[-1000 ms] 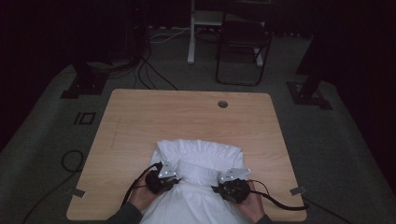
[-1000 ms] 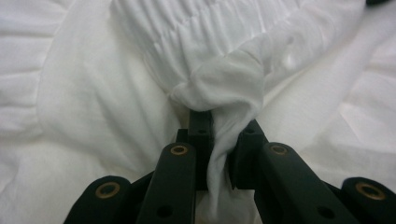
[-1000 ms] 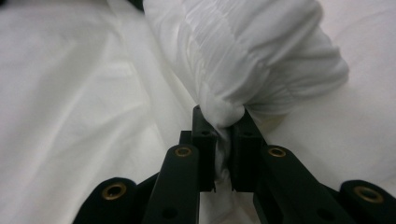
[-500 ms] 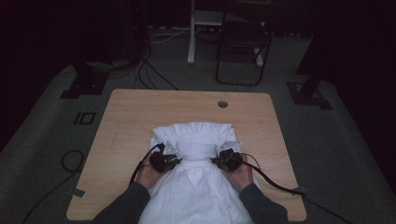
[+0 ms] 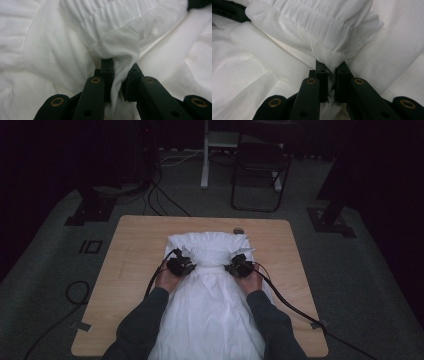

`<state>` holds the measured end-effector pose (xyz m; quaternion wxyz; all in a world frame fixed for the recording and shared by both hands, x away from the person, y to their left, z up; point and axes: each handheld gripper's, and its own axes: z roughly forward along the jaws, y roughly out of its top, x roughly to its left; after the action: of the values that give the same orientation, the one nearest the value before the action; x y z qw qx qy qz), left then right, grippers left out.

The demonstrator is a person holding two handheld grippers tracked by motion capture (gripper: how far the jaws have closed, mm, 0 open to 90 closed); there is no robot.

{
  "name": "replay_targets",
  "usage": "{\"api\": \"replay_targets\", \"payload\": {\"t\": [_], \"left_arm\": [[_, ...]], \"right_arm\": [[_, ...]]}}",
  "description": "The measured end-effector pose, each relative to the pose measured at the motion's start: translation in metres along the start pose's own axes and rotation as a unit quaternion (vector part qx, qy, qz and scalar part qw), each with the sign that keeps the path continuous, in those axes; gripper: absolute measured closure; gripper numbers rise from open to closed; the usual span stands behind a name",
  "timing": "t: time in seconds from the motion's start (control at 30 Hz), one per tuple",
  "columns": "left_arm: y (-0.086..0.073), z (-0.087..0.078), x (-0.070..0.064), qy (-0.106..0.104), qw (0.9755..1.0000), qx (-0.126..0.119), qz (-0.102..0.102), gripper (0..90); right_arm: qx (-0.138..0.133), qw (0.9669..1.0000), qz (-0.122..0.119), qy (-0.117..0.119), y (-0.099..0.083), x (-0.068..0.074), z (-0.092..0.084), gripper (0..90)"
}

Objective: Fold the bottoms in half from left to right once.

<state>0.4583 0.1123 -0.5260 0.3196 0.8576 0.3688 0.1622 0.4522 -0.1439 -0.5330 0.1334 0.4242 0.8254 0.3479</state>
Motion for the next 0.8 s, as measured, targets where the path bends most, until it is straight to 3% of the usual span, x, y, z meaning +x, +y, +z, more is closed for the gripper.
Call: {"api": "replay_targets", "payload": {"t": [0.07, 0.2, 0.33, 0.4, 0.43, 0.47, 0.53, 0.6, 0.73, 0.8], "left_arm": [[0.005, 0.005, 0.004, 0.007, 0.9999, 0.002, -0.012, 81.0], [0.010, 0.008, 0.006, 0.020, 0.9997, 0.008, -0.012, 81.1], [0.010, 0.006, 0.006, 0.013, 0.9997, 0.007, -0.020, 82.1], [0.010, 0.001, 0.005, 0.008, 0.9997, 0.005, -0.021, 83.2], [0.012, -0.009, 0.005, -0.001, 0.9997, -0.006, -0.022, 83.9], [0.012, -0.009, 0.005, -0.001, 0.9997, -0.006, -0.022, 84.3], [0.019, -0.033, 0.003, -0.009, 0.9991, -0.038, -0.015, 84.6], [0.026, -0.057, -0.001, -0.012, 0.9972, -0.073, -0.013, 84.8], [0.037, -0.110, -0.015, -0.032, 0.9900, -0.137, -0.009, 84.8], [0.037, -0.135, -0.026, -0.040, 0.9862, -0.160, 0.008, 84.7]], "right_arm": [[0.004, 0.9999, 0.002, -0.011, 0.007, -0.003, 0.005, 83.8], [0.003, 0.9998, 0.012, -0.017, 0.014, -0.008, 0.011, 83.8], [0.000, 0.9997, 0.015, -0.019, 0.015, -0.008, 0.012, 83.8], [0.001, 0.9998, 0.013, -0.013, 0.015, -0.009, 0.010, 84.2], [-0.009, 0.9996, 0.028, 0.001, 0.016, -0.012, 0.003, 84.4], [-0.009, 0.9996, 0.028, 0.001, 0.016, -0.012, 0.003, 84.4], [-0.033, 0.9986, 0.033, 0.023, 0.020, -0.014, -0.016, 84.4], [-0.056, 0.9980, 0.012, 0.028, 0.026, -0.010, -0.037, 84.4], [-0.115, 0.9923, -0.017, 0.044, 0.036, 0.001, -0.091, 84.4], [-0.135, 0.9890, -0.035, 0.049, 0.037, 0.008, -0.115, 84.4]]}}
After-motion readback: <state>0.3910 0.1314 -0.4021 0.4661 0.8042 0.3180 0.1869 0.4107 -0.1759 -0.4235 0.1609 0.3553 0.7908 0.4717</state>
